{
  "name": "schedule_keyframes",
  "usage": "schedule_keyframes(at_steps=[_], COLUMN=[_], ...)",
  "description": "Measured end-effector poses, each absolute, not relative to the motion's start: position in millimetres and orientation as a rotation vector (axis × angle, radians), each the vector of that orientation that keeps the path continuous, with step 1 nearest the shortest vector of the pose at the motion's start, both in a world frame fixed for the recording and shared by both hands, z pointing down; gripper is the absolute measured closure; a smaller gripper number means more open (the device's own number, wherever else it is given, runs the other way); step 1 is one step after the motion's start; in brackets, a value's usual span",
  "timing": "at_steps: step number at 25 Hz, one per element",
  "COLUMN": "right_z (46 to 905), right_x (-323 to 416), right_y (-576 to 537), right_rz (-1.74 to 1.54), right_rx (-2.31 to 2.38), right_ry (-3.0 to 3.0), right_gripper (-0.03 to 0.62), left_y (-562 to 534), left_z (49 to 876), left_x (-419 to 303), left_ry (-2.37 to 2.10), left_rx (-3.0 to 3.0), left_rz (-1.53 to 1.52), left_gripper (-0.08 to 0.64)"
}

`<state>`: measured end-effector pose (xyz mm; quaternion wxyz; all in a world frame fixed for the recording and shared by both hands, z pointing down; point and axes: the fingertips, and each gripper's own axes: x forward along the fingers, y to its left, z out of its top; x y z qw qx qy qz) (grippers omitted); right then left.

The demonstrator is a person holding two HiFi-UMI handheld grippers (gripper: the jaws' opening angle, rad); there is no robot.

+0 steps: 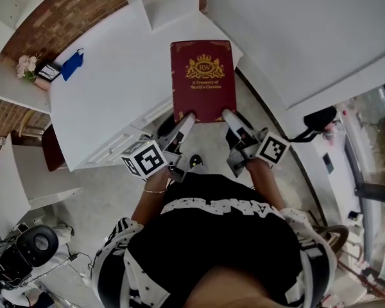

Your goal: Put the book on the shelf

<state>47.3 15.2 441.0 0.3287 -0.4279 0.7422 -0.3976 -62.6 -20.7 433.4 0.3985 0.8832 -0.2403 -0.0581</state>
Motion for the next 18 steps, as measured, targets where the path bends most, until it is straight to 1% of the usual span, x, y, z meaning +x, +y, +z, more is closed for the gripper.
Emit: schedule_keyframes(at_steps=[6, 18], right_z=[441.5, 447.0], right_x=[48.5, 50.4], right_y=[14.7, 12.0], right_rz=[-1.061, -1.002], right_rx=[-1.128, -1.140], right_ry=[1.943, 1.986], right_gripper=[0.318, 0.318], left_y=[-22.1, -24.9], left_z=[436.8, 441.4], left_x=[-62.0, -59.5], left_ry=[-0.601, -0.577], left_rx=[2.224, 2.261], left_rz=[-0.175, -0.213], left_gripper=[0.256, 0.256])
